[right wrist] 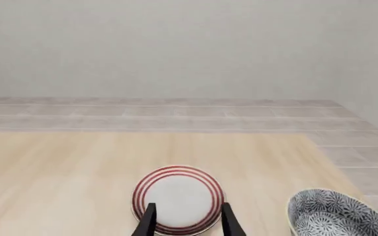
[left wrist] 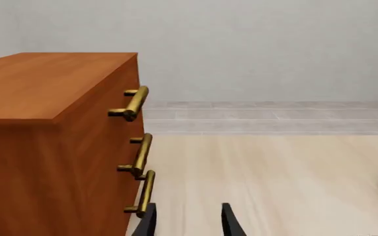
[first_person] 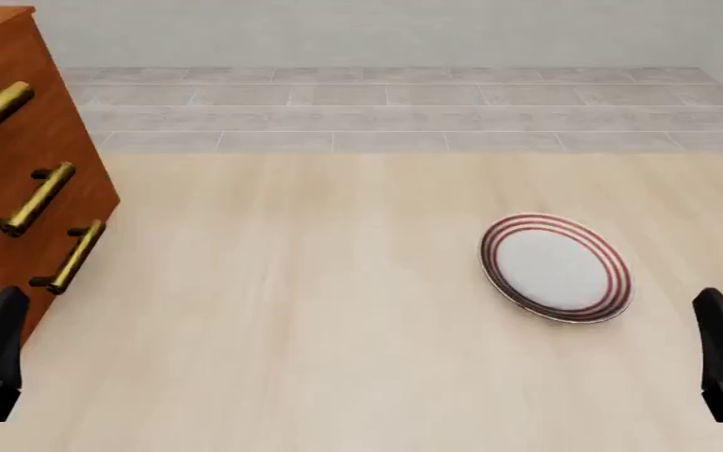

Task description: Put the bowl on top of the cabinet.

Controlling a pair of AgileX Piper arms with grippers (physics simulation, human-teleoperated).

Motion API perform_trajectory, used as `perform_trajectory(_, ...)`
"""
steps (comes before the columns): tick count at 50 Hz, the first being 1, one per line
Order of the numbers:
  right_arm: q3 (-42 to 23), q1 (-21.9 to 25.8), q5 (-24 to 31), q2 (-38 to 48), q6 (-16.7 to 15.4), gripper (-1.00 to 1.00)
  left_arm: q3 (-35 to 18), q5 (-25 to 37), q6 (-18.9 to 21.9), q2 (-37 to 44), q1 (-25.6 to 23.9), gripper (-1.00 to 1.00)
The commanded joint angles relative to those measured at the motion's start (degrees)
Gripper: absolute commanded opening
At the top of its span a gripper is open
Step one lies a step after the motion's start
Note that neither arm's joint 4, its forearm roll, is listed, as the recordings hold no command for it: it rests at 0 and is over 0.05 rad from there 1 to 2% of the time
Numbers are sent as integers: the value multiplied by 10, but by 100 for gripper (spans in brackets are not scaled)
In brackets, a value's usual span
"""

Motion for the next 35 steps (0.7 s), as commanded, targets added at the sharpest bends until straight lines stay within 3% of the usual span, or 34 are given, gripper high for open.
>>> perform_trajectory(1,-8,17,-1,1,7,100,-2,2,3,0,-6,100)
perform_trajectory(3,-27,8,13,3,36,100,-3,1,4,0,-5,100)
perform_trajectory(6,-69,0,40,15,33,100,-3,1,6,0,-3,100)
perform_trajectory(9,-140,16,95,18,14,100,-2,2,9,0,-4,100)
perform_trajectory(14,-207,6,93,105,-29,100,-1,3,11,0,-9,100)
perform_trajectory(15,-231,-8,119,114,-22,100,-1,3,10,1,-10,100)
perform_trajectory(19,-286,-27,196,120,-46,100,-1,5,8,1,-9,100)
perform_trajectory(23,-350,-43,245,154,-62,100,0,6,7,4,-8,100)
perform_trajectory(29,-374,-103,265,232,-90,100,0,7,7,2,-9,100)
perform_trajectory(32,-390,-107,279,261,-66,100,0,8,6,2,-11,100)
perform_trajectory(35,-401,-121,287,296,-81,100,0,7,4,2,-12,100)
